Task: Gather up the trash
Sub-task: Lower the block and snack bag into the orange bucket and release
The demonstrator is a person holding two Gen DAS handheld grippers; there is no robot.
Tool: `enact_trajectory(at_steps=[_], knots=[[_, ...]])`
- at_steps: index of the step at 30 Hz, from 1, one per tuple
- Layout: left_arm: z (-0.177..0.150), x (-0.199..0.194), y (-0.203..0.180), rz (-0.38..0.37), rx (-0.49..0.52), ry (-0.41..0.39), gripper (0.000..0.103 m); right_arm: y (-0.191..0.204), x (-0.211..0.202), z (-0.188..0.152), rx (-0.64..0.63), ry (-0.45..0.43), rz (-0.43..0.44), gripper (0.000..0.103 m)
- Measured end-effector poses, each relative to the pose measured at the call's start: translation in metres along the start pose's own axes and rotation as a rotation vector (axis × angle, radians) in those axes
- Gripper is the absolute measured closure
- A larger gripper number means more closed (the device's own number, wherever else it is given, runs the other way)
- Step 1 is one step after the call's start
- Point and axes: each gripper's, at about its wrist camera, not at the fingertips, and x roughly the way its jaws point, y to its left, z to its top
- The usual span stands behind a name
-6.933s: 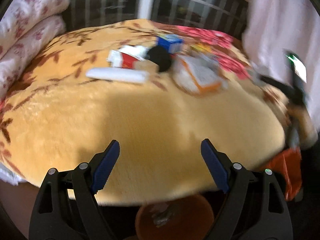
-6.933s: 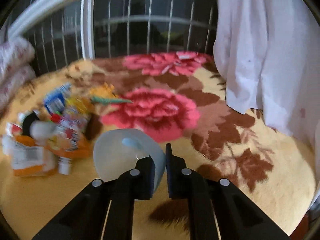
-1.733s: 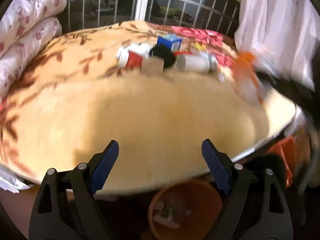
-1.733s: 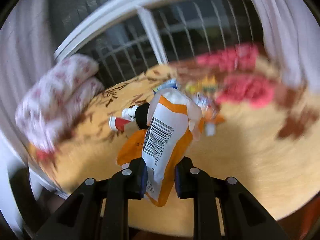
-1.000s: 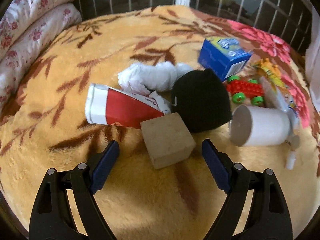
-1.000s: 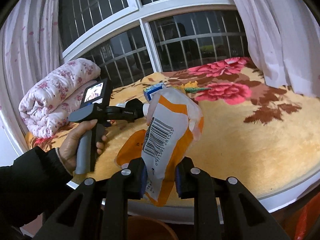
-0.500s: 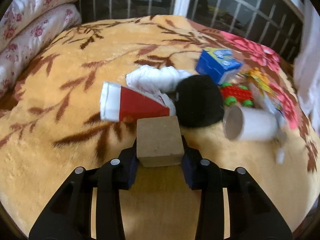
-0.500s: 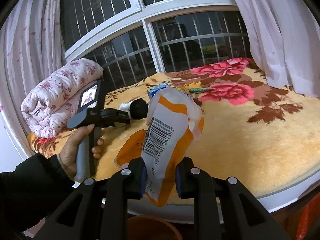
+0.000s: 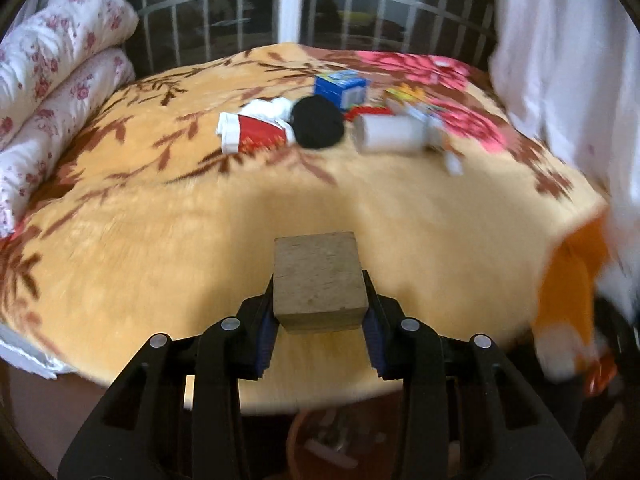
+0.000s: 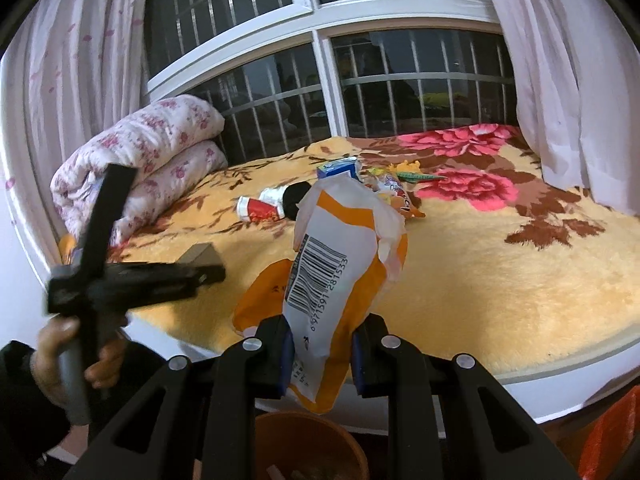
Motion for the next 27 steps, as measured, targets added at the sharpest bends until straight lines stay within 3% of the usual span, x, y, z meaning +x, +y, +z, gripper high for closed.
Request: enact_trajectory(at_steps=[5,11,17,22,27], knots=[[-0.044,-0.024,-0.009,-0.024,0.078,0.024,0.067,0.008,-0.012,-0.015,-0.027,0.053,0.027,0.081],[-0.087,-0.020,-0.014,-0.037,0.123,0.086,0.067,0.023,-0.014,-0.046,-0.086,0.166,0.060,0.081],[-0.124,0.015,-0.019,-0.043,0.155,0.216,0.067,0.033,-0.001,-0.080,-0.138,0.319,0.078,0.081],[-0.151,0.056,-0.023,-0.074,0.145,0.363,0.067,0.030,0.029,-0.104,-0.106,0.462,0.079,0.081],[-0.156,0.069,-0.022,-0.073,0.148,0.408,0.067,0.030,0.052,-0.121,-0.124,0.563,0.078,0.081]])
